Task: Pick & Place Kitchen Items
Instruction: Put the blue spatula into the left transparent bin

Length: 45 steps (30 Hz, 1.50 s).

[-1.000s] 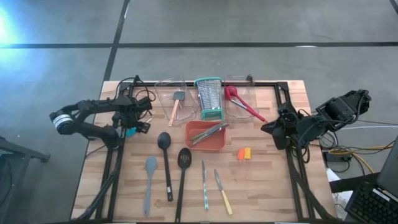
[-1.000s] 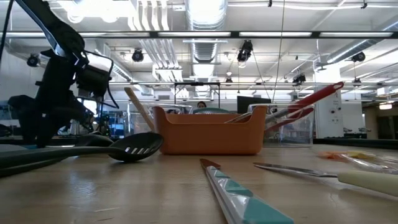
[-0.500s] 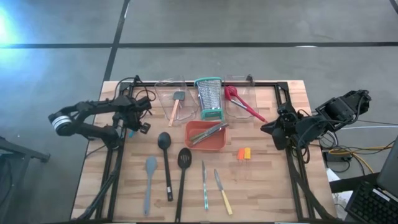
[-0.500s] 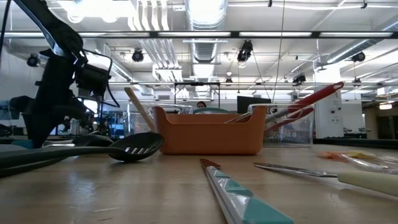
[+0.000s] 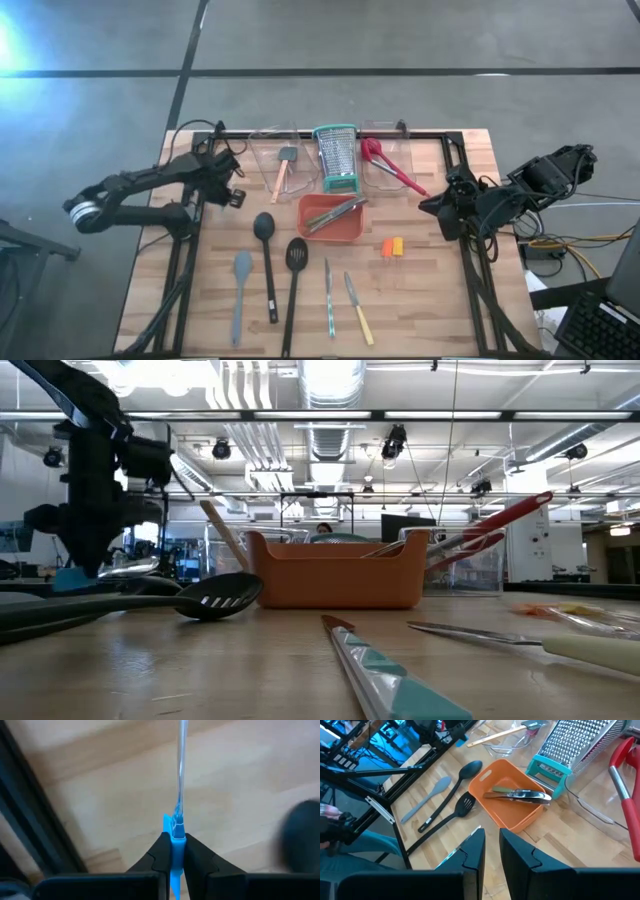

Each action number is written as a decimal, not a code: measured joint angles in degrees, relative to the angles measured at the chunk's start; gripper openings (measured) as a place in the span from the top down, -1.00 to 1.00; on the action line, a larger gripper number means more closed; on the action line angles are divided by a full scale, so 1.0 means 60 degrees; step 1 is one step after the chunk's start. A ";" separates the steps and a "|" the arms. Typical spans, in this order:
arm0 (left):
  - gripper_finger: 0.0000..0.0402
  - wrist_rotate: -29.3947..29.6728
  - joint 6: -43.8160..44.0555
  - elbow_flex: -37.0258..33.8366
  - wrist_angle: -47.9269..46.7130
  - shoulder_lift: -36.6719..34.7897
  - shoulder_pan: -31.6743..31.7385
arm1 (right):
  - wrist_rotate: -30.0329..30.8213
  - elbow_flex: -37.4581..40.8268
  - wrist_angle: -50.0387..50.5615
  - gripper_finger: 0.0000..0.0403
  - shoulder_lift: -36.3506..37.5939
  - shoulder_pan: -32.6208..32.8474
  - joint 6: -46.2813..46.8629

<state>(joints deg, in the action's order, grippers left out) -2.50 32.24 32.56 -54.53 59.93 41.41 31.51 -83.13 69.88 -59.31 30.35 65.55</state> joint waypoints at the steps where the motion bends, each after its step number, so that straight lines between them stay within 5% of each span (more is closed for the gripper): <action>1: 0.86 0.0019 0.0074 0.0061 0.0012 -0.0188 0.0000 | 0.0001 0.0003 -0.0002 0.74 0.0000 0.0003 0.0000; 11: 0.86 0.0135 0.0330 0.0705 -0.0059 -0.1935 0.0000 | 0.0024 0.0003 -0.0035 0.74 0.0000 0.0000 0.0039; 25: 0.86 -0.0274 0.0103 0.1923 0.2905 -0.3424 -0.0301 | 0.1280 0.0004 -0.0076 0.74 -0.0007 -0.0004 0.0053; 38: 0.86 -0.0730 -0.1323 0.1884 0.6661 -0.2468 -0.1833 | 0.3242 0.0004 -0.1613 0.74 -0.0023 -0.0016 -0.0909; 45: 0.86 -0.0640 -0.1594 0.1882 0.8487 -0.1468 -0.2313 | 0.3325 0.0004 -0.3045 0.74 -0.0368 -0.0530 -0.2642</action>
<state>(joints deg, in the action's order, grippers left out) -6.33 22.68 43.86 -3.60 51.12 27.53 51.46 -83.11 51.61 -61.52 27.17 49.69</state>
